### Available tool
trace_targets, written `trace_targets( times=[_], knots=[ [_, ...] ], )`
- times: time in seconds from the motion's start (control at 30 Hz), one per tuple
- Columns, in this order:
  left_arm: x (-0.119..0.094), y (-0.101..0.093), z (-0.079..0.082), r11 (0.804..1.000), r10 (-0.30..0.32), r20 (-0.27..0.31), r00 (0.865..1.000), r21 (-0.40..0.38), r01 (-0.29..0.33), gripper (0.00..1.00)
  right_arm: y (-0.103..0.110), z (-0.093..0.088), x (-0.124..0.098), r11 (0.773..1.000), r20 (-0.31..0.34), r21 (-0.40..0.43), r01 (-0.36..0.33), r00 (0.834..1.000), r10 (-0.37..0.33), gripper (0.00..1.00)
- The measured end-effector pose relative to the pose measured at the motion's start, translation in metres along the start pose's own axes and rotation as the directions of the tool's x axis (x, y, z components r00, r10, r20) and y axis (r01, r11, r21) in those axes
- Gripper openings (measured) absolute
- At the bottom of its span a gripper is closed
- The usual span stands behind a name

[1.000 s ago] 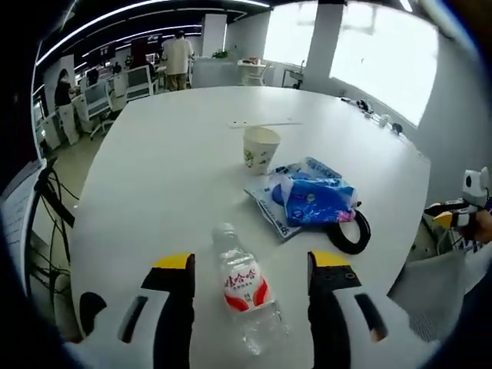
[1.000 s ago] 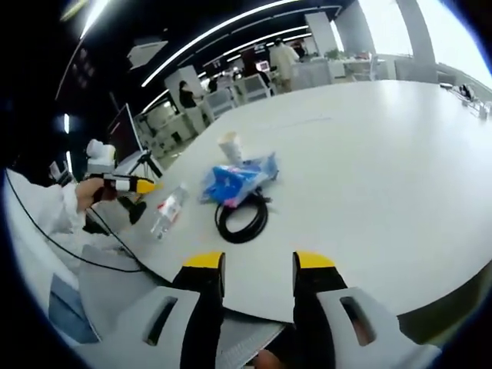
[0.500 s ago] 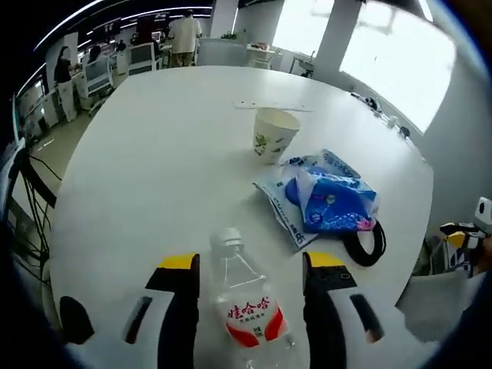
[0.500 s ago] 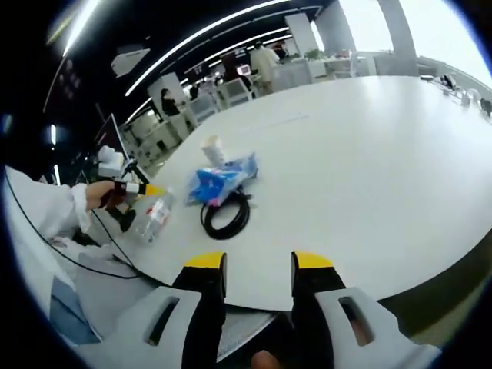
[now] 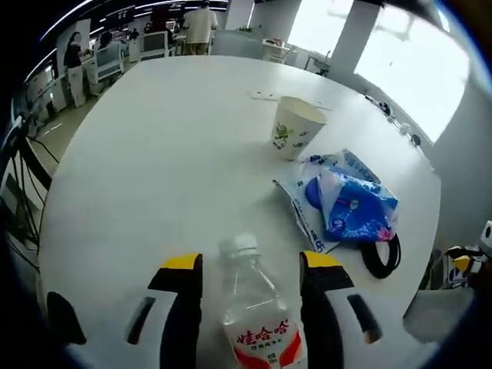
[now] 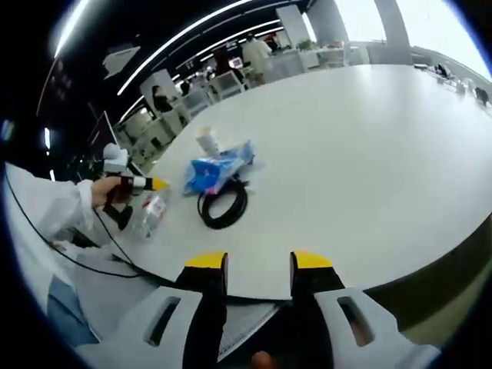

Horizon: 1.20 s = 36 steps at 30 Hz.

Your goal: Arrange the tabletop items into an orderly group along one side of the table until the central work area is clear of visible clutter.

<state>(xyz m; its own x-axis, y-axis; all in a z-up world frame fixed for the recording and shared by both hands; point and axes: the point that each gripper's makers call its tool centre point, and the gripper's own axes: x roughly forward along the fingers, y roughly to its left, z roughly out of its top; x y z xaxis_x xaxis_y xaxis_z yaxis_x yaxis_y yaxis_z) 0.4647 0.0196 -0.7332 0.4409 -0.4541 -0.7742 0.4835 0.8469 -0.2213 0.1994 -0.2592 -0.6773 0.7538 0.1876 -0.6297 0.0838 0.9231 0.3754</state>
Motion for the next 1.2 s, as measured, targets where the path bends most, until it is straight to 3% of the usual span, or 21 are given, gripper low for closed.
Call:
trace_targets(
  times=[0.17,0.53,0.7,0.77,0.9,1.0,1.2],
  knots=[
    [0.005,0.004,-0.002,1.000,0.011,-0.014,1.000,-0.016,-0.012,0.46,0.008,0.008,0.005,0.998,0.038,0.061,-0.032,0.999,0.030,0.29],
    [0.012,0.006,-0.007,0.999,0.022,-0.022,1.000,-0.044,-0.023,0.47,0.017,0.003,0.011,0.997,0.004,0.054,-0.049,0.999,0.049,0.28],
    [0.018,0.005,-0.004,0.997,0.021,-0.006,1.000,-0.078,-0.022,0.37,0.024,0.001,0.017,0.997,-0.008,0.049,-0.066,0.998,0.066,0.27],
    [0.020,0.007,-0.003,0.994,0.042,-0.026,0.999,-0.103,-0.045,0.32,0.028,0.000,0.020,0.995,-0.012,0.065,-0.081,0.997,0.082,0.27],
    [0.021,0.007,-0.002,0.994,0.054,-0.025,0.998,-0.091,-0.056,0.30,0.033,0.001,0.022,0.991,-0.003,0.084,-0.101,0.995,0.101,0.27],
    [0.021,0.008,-0.003,0.986,0.054,-0.026,0.998,-0.159,-0.058,0.24,0.035,0.000,0.024,0.992,-0.011,0.074,-0.105,0.994,0.106,0.27],
    [0.013,0.009,-0.001,0.986,0.054,0.002,0.999,-0.158,-0.053,0.21,0.031,0.004,0.022,0.992,0.002,0.076,-0.102,0.995,0.102,0.27]
  ],
)
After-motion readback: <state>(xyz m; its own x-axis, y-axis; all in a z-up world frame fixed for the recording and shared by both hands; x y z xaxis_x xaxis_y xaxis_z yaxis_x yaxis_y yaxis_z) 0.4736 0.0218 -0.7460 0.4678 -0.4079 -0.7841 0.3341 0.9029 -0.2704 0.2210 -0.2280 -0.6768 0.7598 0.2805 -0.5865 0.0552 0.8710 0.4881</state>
